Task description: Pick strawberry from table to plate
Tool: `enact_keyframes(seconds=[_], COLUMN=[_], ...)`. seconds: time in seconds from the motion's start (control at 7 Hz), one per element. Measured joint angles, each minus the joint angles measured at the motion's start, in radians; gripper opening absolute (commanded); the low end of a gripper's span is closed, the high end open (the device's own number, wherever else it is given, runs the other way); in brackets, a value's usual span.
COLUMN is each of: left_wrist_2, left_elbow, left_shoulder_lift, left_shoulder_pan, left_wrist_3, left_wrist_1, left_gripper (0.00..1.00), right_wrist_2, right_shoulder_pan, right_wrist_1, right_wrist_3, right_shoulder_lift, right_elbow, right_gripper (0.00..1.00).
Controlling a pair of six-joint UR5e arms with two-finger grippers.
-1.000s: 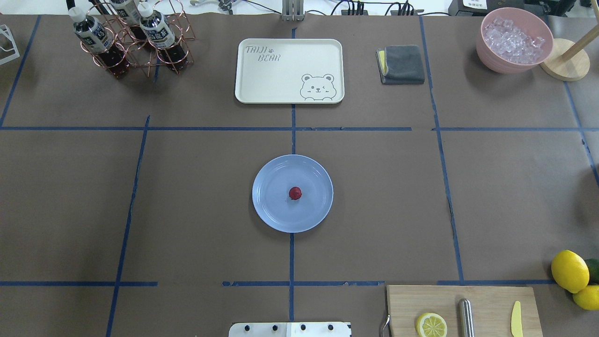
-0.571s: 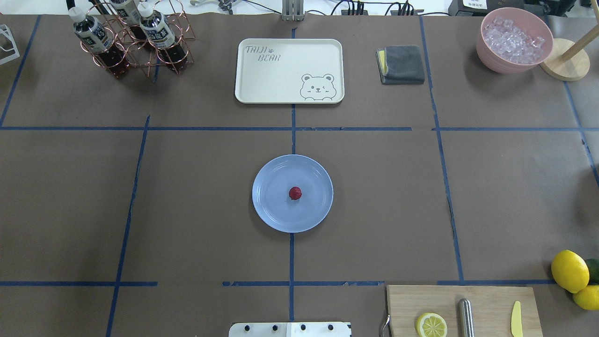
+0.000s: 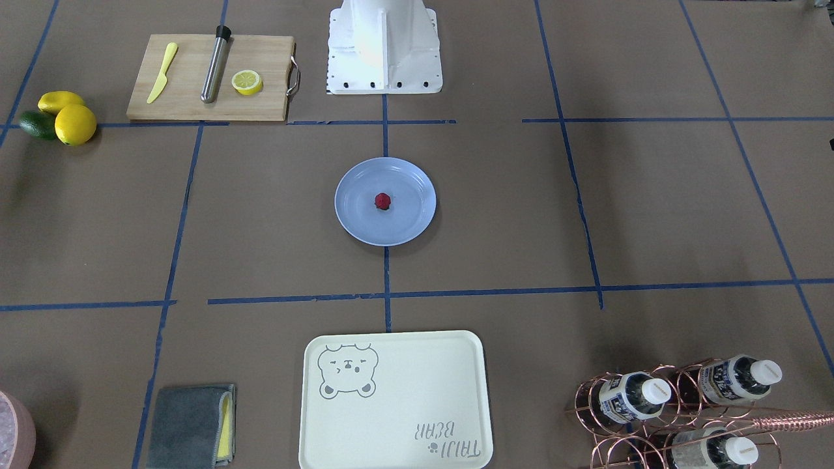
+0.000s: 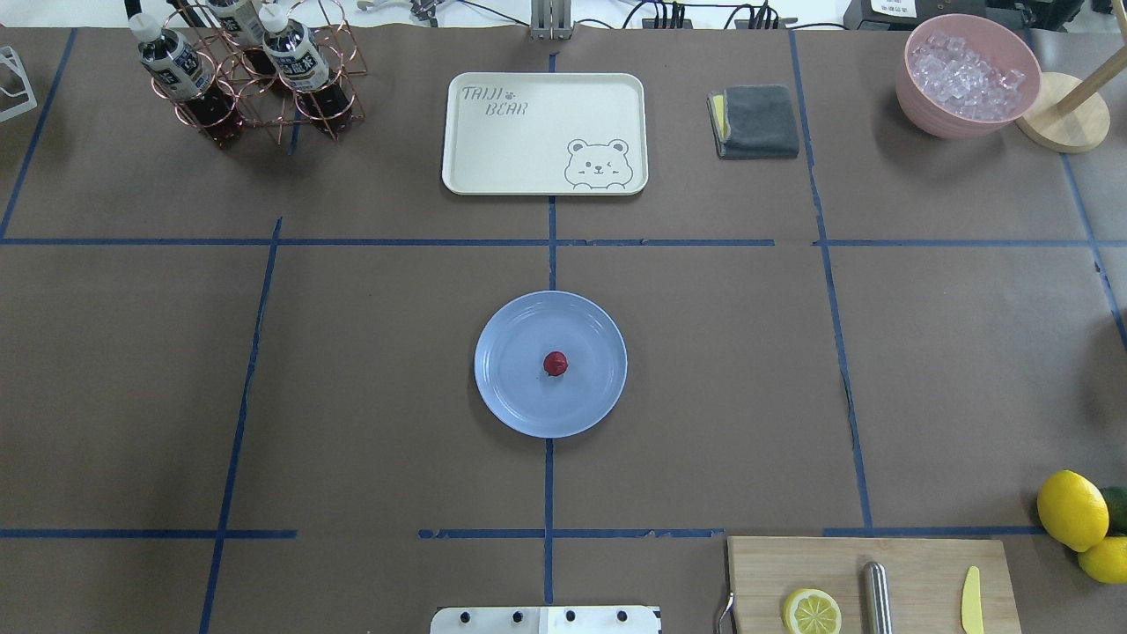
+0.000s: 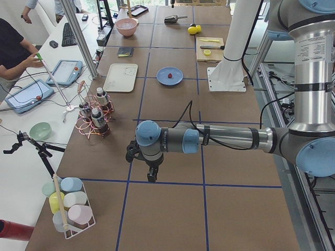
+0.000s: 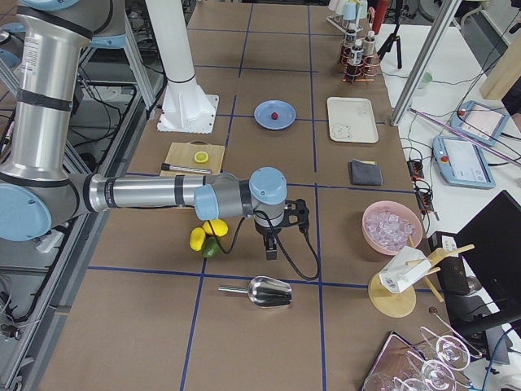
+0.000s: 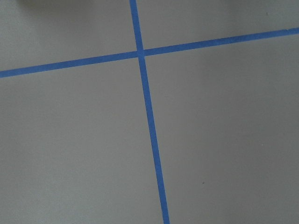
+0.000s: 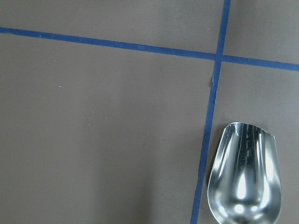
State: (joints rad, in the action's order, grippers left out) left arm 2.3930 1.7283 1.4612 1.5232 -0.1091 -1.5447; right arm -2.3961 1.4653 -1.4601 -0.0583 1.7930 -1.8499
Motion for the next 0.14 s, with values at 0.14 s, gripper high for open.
enact_keyframes(seconds=[0.14], left_wrist_2=[0.0], left_elbow=[-0.001], left_shoulder_lift=[0.003], left_shoulder_pan=[0.0], left_wrist_3=[0.0], left_wrist_1=[0.0], left_gripper=[1.0], right_wrist_2=[0.0], right_shoulder_pan=[0.0], right_wrist_1=[-0.001], right_wrist_3=[0.0], right_shoulder_lift=[0.0], right_elbow=[-0.001], right_gripper=[1.0])
